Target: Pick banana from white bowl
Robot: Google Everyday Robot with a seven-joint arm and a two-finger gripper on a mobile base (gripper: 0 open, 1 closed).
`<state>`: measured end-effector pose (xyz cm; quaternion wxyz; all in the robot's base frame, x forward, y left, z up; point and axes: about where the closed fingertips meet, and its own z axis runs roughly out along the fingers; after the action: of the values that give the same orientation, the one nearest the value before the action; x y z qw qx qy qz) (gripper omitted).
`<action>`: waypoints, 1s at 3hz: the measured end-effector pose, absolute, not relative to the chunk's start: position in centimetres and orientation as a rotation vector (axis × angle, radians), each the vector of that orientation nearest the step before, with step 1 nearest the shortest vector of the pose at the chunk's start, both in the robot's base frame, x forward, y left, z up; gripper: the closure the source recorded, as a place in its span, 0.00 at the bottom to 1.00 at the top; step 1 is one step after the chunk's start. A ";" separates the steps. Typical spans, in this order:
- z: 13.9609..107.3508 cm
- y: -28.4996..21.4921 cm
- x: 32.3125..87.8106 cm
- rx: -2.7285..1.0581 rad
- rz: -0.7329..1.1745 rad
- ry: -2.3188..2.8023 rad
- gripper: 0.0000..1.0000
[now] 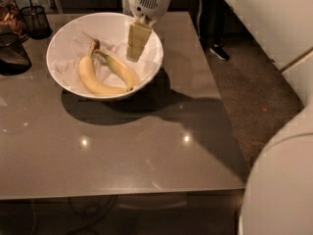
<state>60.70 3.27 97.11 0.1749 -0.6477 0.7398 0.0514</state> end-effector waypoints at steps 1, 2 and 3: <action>96.0 3.7 62.0 -1.826 0.179 2.150 0.64; 94.3 4.8 63.2 -1.836 0.239 2.196 0.67; 93.2 5.8 64.1 -1.845 0.266 2.218 0.58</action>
Offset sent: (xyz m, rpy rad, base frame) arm 0.0225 0.0116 -0.0459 -0.0609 0.2536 -0.0262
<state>64.07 5.79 93.20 0.1218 -0.6320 0.7599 0.0910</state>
